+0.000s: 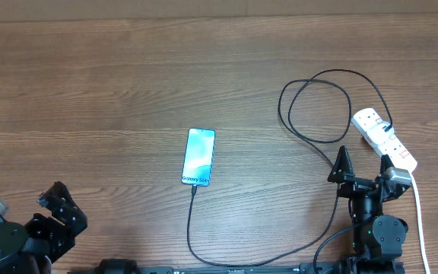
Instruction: Plug charger to phone and switch on socket
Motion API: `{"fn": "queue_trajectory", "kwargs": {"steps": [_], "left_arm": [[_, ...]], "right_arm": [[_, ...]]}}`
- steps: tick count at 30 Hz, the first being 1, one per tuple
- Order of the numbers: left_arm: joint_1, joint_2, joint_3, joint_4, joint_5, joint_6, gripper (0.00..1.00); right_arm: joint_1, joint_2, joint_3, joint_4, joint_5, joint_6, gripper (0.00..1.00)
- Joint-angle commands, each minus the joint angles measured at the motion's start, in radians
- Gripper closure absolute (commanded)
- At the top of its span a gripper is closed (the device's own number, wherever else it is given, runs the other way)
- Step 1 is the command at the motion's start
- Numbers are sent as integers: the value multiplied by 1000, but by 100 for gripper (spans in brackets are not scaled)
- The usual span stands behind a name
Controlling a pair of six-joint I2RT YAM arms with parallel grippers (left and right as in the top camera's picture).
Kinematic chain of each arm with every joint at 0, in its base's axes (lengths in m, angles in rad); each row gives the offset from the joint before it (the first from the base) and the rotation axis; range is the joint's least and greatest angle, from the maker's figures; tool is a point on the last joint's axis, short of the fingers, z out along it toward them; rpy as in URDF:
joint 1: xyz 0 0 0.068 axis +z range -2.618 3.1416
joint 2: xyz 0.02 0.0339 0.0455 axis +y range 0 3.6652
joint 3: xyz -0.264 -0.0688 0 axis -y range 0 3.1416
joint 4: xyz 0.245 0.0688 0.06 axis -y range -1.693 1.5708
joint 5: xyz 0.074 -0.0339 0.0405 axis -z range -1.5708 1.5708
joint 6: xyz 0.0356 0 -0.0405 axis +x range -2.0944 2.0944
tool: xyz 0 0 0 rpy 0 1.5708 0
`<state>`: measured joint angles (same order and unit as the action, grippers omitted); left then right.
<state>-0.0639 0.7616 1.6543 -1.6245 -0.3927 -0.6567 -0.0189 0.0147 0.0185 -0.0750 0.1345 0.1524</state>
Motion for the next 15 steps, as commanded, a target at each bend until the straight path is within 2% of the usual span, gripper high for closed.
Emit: {"fn": "queue_trajectory", "kwargs": {"steps": [1,15], "left_arm": [[-3,-8,-3,2,2,-21,1],[4,-12,-8,-29,2,-44,0]], "right_arm": [[-2,-12,-11,5,-5,-12,0],[-2,-12,-11,5,-5,-12,0]]}}
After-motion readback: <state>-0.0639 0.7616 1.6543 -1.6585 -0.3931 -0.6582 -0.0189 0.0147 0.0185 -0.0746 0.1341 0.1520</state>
